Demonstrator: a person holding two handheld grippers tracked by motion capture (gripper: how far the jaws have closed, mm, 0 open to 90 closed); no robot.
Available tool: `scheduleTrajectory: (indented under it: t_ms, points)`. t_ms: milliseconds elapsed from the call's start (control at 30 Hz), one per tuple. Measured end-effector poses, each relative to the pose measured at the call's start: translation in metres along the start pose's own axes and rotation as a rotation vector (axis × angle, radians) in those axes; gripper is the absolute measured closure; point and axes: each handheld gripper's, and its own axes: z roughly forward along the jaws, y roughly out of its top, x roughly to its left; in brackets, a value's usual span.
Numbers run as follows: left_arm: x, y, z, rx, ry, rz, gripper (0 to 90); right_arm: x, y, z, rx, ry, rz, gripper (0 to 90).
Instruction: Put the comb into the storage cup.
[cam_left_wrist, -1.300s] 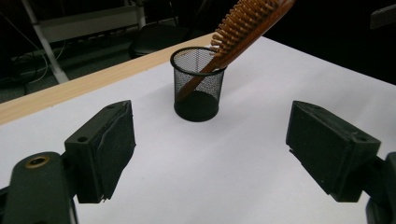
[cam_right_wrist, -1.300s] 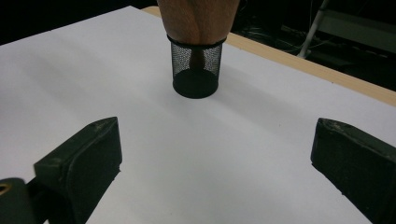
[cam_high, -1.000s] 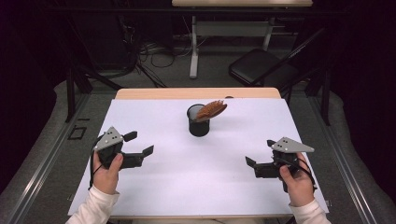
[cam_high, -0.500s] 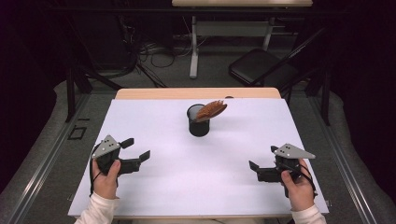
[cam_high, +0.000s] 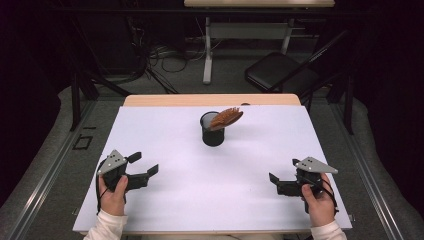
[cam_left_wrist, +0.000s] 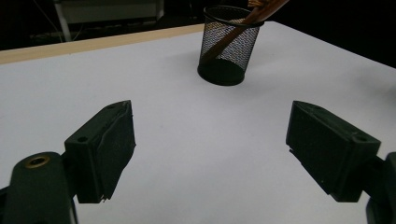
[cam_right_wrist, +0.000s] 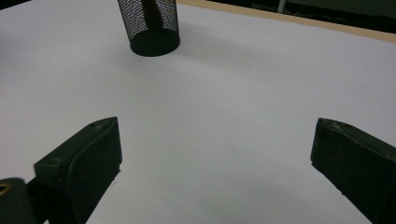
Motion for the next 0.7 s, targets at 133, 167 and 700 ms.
scheduleTrajectory:
  t_ms: [133,167,700]
  points:
    - [0.002,-0.003,0.001,-0.002,0.002,-0.006,15.7,-0.002,-0.004,0.002,-0.003,-0.013,0.011,1.7]
    - [0.002,-0.004,0.001,0.002,0.002,-0.005,15.7,-0.003,-0.006,0.002,-0.004,-0.015,0.012,1.7]
    - [0.004,-0.015,0.006,0.013,0.008,-0.018,15.7,-0.012,-0.019,0.009,0.003,-0.031,0.074,2.0]
